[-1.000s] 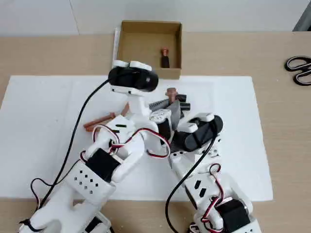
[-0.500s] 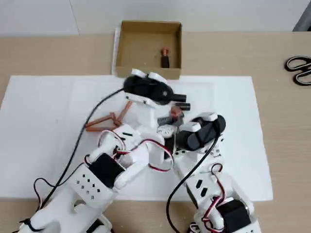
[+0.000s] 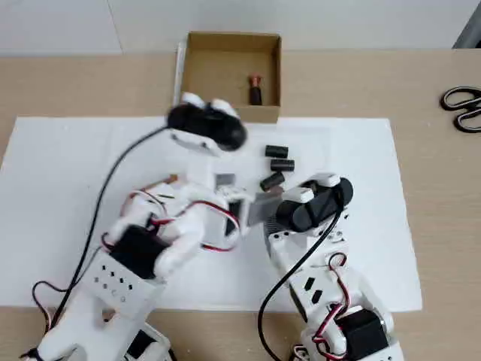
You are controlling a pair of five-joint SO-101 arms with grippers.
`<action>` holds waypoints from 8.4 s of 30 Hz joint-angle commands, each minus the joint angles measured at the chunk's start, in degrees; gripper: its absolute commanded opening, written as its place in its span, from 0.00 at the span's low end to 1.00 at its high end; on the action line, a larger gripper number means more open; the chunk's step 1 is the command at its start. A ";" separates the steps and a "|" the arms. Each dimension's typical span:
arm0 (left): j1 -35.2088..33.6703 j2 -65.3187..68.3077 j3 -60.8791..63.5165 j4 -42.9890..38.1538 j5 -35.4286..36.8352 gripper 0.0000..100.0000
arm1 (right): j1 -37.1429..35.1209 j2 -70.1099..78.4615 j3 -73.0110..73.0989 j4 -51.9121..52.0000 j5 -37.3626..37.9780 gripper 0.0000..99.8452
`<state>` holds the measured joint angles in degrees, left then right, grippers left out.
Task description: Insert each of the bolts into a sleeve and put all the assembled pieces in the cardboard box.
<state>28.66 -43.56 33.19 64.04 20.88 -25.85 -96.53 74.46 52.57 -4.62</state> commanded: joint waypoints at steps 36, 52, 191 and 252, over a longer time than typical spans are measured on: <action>-37.89 -7.30 1.54 13.98 -13.80 0.36 | 8.40 131.12 -113.41 -18.59 7.56 0.00; -37.71 -7.30 2.59 13.63 -13.89 0.36 | 6.37 149.58 -127.12 -20.53 7.82 0.14; -37.71 -7.30 3.47 16.62 -14.15 0.36 | 8.57 119.78 -89.32 31.08 -43.25 0.00; -36.04 52.22 -21.41 -6.68 -49.76 0.21 | 8.13 80.84 -86.51 41.80 18.11 0.00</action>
<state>-8.62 8.84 14.29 58.77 -26.51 -17.76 -13.45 -11.78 94.86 13.14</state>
